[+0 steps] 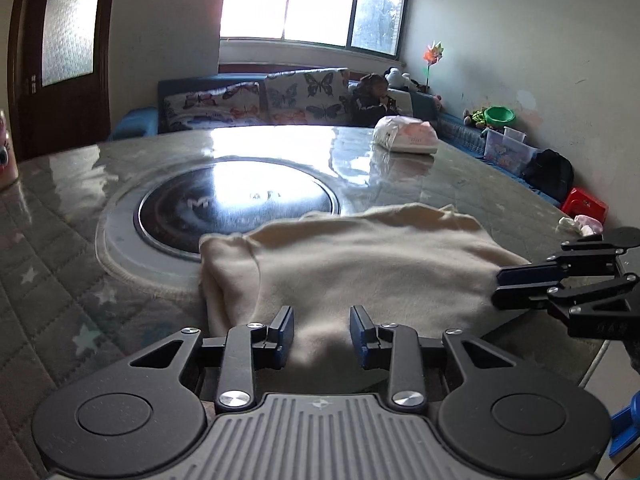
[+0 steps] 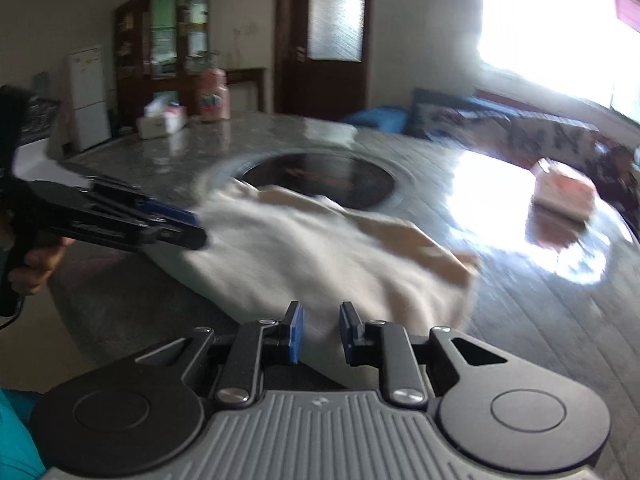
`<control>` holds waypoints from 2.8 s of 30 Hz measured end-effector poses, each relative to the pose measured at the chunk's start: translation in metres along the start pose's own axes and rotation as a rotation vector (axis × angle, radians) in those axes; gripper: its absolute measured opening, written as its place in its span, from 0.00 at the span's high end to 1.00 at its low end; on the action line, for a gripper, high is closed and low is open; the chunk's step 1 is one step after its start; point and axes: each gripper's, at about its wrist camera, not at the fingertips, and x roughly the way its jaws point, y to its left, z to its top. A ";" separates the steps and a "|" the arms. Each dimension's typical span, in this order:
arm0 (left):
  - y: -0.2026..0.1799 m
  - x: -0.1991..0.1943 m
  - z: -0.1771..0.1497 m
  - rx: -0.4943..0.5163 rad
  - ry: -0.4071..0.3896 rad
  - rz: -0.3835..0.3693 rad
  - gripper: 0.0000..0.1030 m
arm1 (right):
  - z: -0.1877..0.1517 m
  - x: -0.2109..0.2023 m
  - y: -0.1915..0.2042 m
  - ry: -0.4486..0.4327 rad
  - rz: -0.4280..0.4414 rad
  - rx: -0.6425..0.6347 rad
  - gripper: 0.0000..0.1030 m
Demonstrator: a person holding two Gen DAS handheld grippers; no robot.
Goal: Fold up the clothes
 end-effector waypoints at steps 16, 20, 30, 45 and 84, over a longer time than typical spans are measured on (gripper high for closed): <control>0.004 -0.006 0.006 -0.026 -0.008 0.005 0.65 | -0.008 -0.012 -0.037 0.003 -0.061 0.104 0.78; 0.006 -0.009 0.007 -0.039 -0.009 0.004 0.65 | -0.013 -0.008 -0.036 0.024 -0.069 0.096 0.78; 0.013 -0.017 0.008 -0.076 -0.003 0.009 0.57 | 0.000 -0.015 -0.027 -0.003 -0.056 0.064 0.66; 0.030 -0.023 0.010 -0.107 0.017 0.085 0.24 | 0.016 0.002 0.003 -0.007 0.050 0.001 0.25; 0.099 -0.011 0.041 -0.376 0.030 0.074 0.00 | 0.052 0.080 0.139 0.053 0.224 -0.548 0.49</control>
